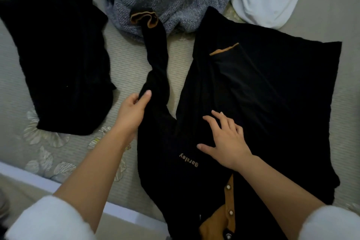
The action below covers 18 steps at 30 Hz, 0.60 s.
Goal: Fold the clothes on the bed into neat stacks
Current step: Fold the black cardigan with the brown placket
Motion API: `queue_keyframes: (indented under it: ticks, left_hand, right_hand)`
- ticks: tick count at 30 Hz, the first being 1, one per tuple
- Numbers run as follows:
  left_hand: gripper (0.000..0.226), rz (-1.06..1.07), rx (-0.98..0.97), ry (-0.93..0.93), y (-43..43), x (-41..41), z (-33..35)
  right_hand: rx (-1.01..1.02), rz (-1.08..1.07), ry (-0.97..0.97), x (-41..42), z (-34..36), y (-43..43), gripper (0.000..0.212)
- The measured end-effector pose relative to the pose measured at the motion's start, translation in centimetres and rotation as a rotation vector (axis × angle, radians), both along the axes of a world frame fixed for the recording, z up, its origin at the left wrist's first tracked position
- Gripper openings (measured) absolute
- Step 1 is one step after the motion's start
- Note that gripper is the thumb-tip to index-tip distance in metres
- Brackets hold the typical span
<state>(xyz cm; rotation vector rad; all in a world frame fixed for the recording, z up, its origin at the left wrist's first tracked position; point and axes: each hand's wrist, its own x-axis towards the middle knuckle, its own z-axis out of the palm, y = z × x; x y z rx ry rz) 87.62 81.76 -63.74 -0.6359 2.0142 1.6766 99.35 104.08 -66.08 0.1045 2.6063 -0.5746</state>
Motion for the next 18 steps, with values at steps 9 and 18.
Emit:
queue_keyframes:
  ticks: [9,18]
  left_hand:
    - [0.031,0.283,0.44,-0.299,-6.9,2.6,0.5]
    - [0.018,0.342,0.558,-0.273,-6.6,0.8,3.2]
  right_hand:
    - [0.04,-0.02,-0.059,-1.2,0.9,-0.6,0.087]
    - [0.075,-0.019,-0.096,-1.7,1.2,-0.8,0.091]
